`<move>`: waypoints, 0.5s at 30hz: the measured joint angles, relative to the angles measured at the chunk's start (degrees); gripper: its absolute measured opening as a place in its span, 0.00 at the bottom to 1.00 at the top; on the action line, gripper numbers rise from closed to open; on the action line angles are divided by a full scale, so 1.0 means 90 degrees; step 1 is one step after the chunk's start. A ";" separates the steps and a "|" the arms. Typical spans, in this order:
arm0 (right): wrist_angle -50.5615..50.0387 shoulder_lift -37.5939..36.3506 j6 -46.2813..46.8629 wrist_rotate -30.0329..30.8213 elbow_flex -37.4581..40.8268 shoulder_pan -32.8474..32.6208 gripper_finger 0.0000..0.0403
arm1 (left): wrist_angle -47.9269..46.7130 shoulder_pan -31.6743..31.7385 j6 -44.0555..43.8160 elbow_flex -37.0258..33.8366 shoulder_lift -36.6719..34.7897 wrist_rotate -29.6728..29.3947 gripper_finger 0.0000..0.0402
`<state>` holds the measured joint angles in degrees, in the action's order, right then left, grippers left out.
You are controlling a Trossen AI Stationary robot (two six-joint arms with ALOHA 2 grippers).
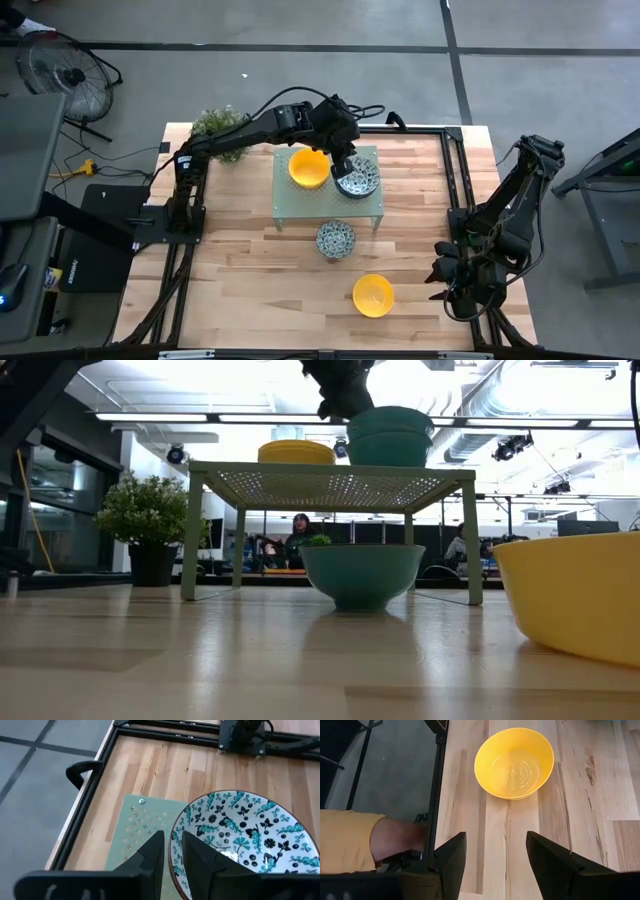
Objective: Pick & Place Mini bowls
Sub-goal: Adjust the green patterned bowl
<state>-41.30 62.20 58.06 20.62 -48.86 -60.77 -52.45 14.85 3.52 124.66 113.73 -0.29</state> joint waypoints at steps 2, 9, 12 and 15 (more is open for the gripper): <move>0.0000 0.0001 0.0000 0.0000 0.0000 -0.0002 0.48 | -0.0056 -0.0041 0.0097 0.0000 0.0000 -0.0034 0.16; -0.0002 -0.0001 0.0075 0.0010 0.0002 0.0000 0.48 | -0.0198 -0.0214 0.1108 0.0000 0.0000 -0.0322 0.16; -0.0002 0.0001 0.0118 0.0016 0.0000 -0.0002 0.48 | -0.0194 -0.0510 0.1361 0.0000 -0.0002 -0.0878 0.16; -0.0002 -0.0001 0.0176 0.0027 0.0001 -0.0001 0.48 | -0.0191 -0.0846 0.1410 0.0000 -0.0002 -0.1675 0.16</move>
<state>-41.32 62.19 59.64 20.86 -48.85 -60.78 -54.17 7.23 16.21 124.66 113.71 -15.36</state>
